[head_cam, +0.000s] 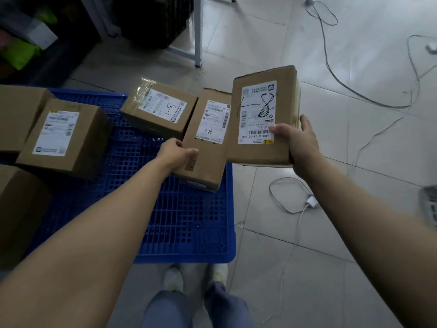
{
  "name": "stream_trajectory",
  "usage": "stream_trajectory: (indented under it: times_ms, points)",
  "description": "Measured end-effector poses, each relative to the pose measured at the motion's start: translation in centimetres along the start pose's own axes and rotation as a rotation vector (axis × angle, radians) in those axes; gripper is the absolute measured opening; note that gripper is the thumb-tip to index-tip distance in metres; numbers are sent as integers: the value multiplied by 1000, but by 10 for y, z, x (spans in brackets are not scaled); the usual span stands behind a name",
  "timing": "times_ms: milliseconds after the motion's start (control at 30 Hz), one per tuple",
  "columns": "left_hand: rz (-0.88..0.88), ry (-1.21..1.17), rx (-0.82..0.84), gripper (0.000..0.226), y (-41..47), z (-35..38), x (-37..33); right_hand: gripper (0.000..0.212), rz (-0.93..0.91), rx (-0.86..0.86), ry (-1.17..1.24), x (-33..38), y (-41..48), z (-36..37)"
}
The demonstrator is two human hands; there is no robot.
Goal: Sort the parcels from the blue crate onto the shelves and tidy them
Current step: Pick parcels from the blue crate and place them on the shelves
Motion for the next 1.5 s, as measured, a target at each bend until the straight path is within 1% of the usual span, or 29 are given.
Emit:
stream_trajectory:
  times_ms: [67,100,167,200,233,300,433,533,567,600,700,767,800,900,967,1033,1100,1167,1200,1300,1367,1500]
  points:
    - [-45,-23,42,84,18,3,12,54,16,7,66,-12,5,-1]
    - [-67,-46,91,83,25,7,17,49,25,8,91,-17,7,-1]
    - [-111,-102,189,76,31,14,26,45,42,17,116,-26,9,-1]
    - [-136,-138,228,75,32,17,28,46,50,24,128,-31,11,-1]
    - [-160,-182,266,76,31,19,30,49,56,33,140,-36,14,-2]
    - [-202,-258,337,74,33,24,34,64,65,42,162,-46,20,-5]
    - [-258,-395,413,45,33,36,42,98,87,60,168,-59,27,-7]
    - [-259,-472,431,30,36,43,48,109,103,76,172,-66,32,-6]
    - [-250,-494,442,27,37,46,48,108,111,79,167,-69,34,-6]
    - [-240,-517,453,26,39,47,48,102,111,83,160,-71,36,-6]
    - [-224,-551,482,31,42,47,49,75,102,101,144,-79,41,-5]
    - [-217,-537,488,36,45,46,53,69,113,113,150,-85,41,-4]
    - [-214,-530,489,38,47,46,56,69,123,118,162,-88,41,-3]
    - [-226,-518,492,43,50,43,61,79,193,141,190,-97,40,-2]
    - [-217,-549,522,44,49,42,61,74,222,166,199,-97,38,-1]
    - [-194,-623,589,47,46,43,58,67,227,179,204,-95,36,-2]
    - [-164,-726,665,57,39,44,52,66,224,177,200,-90,33,-3]
    - [-149,-787,680,61,35,43,48,69,218,175,189,-81,29,-4]
    - [-151,-791,667,58,33,40,46,73,214,174,181,-76,26,-5]
    - [-180,-762,612,39,21,29,38,83,207,174,166,-59,14,-8]
    - [-164,-768,608,37,9,21,30,84,193,182,165,-45,4,-11]
    - [-106,-782,637,39,-24,-3,4,83,166,198,163,-9,-21,-16]
Point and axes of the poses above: each hand's wrist, its own y-axis towards the middle knuckle, its own z-axis out of the palm, x = y × z, the point moved 4 cm from there along y, towards the middle knuckle, and after that the axes turned 2 degrees about -y, right-handed, at the moved point
